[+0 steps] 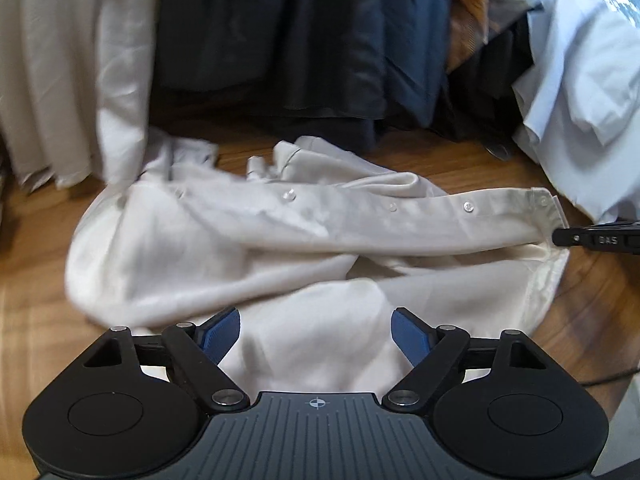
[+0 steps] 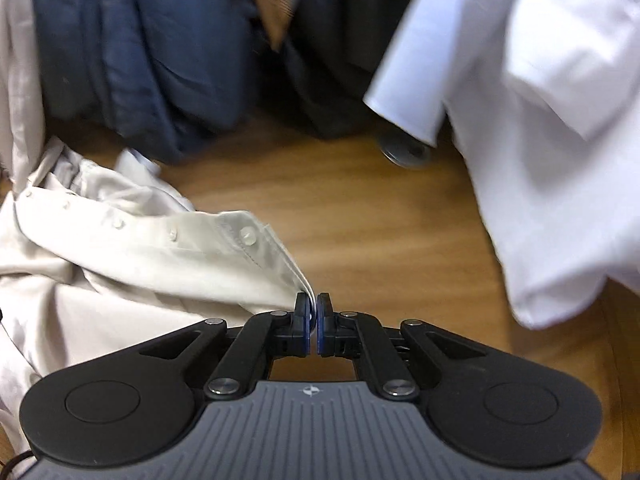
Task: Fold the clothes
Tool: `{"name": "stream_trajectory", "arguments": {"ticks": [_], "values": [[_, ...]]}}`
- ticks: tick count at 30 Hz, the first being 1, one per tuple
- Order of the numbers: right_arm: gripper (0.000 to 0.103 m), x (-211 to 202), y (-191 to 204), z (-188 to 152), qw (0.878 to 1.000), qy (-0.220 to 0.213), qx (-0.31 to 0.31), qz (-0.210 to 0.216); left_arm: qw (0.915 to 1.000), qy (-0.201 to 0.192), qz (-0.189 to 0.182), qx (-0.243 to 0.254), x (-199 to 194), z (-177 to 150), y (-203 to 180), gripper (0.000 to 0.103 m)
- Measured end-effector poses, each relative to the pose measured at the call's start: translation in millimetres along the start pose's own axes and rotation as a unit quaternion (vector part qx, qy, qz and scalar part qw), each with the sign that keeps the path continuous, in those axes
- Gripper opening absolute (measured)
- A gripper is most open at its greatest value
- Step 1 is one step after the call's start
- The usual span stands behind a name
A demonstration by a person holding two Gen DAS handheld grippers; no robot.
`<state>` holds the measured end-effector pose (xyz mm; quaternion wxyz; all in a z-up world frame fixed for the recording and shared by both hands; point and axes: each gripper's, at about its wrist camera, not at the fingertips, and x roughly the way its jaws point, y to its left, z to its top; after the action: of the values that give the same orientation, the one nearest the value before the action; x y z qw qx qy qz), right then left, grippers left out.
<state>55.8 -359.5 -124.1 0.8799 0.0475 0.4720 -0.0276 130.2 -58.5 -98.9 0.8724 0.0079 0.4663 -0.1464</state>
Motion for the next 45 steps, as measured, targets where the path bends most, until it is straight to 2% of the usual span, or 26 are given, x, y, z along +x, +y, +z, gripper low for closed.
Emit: {"name": "stream_trajectory", "arguments": {"ticks": [6,7,8,9,12,16,18,20,21,23,29,31,33,34,35,37,39,41,43,45], "values": [[0.018,-8.4,11.2,-5.6,1.0,-0.012,-0.013,0.004,0.9979,0.002,0.018,0.061,34.8,22.9,0.6,0.084],[0.028,-9.1,14.7,-5.1,1.0,-0.017,-0.017,0.003,0.9974,0.006,0.031,0.064,40.9,26.7,0.1,0.084],[0.042,-9.5,17.9,-4.0,1.0,-0.022,-0.022,0.003,0.9968,0.014,0.04,0.068,47.4,30.3,1.1,0.084],[0.047,-9.3,21.5,-2.5,0.999,-0.027,-0.027,0.002,0.9961,0.022,0.048,0.071,53.8,33.9,2.1,0.084],[0.048,-5.7,31.8,3.5,0.998,-0.03,-0.045,0.023,0.9927,0.022,0.068,0.097,65.5,41.3,3.9,0.084],[0.048,-2.3,47.3,5.1,0.995,-0.015,-0.07,0.074,0.9888,0.015,0.076,0.128,77.3,52.2,6.8,0.084],[0.048,2.5,58.2,5.0,0.992,-0.005,-0.083,0.1,0.9902,0.016,0.061,0.124,80.6,61.3,10.7,0.072],[0.048,9.2,72.1,6.1,0.988,0.002,-0.094,0.123,0.9915,0.017,0.046,0.12,83.9,70.5,14.6,0.043],[0.048,12.6,79.5,7.1,0.986,0.006,-0.098,0.135,0.9932,0.015,0.039,0.109,84.1,76.2,17.4,0.037],[0.048,19.2,94.8,9.2,0.981,0.01,-0.109,0.158,0.996,0.01,0.025,0.085,84.7,87.5,23.0,0.019],[0.048,44.8,139.8,21.1,0.971,0.015,-0.143,0.191,0.9997,0.003,0.0,0.024,87.6,114.1,37.5,0.01],[0.048,55.7,148.9,25.9,0.97,0.024,-0.149,0.191,0.9997,0.007,-0.015,0.019,88.3,116.8,40.0,0.012],[0.048,64.8,153.9,29.0,0.97,0.029,-0.157,0.183,0.9993,0.012,-0.031,0.014,87.7,117.4,42.2,0.02],[0.048,68.9,156.0,30.3,0.971,0.03,-0.161,0.176,0.999,0.014,-0.04,0.014,86.6,117.2,42.5,0.031],[0.048,71.5,156.4,31.7,0.971,0.028,-0.166,0.169,0.9986,0.014,-0.048,0.016,84.3,115.2,43.2,0.046],[0.048,78.5,153.4,35.1,0.973,0.021,-0.173,0.153,0.9978,0.014,-0.06,0.026,79.0,109.5,43.4,0.062],[0.041,80.9,148.6,39.8,0.974,0.016,-0.175,0.146,0.9967,0.018,-0.067,0.041,73.4,102.3,41.3,0.064],[0.026,81.7,143.3,46.4,0.973,0.017,-0.172,0.151,0.9956,0.025,-0.074,0.051,70.9,96.1,38.5,0.075],[0.013,79.7,139.8,54.8,0.973,0.01,-0.172,0.155,0.9948,0.028,-0.078,0.059,69.3,90.1,34.4,0.08],[0.009,75.2,138.2,64.8,0.972,0.0,-0.173,0.161,0.9944,0.033,-0.071,0.071,70.5,84.9,28.7,0.083]]}}
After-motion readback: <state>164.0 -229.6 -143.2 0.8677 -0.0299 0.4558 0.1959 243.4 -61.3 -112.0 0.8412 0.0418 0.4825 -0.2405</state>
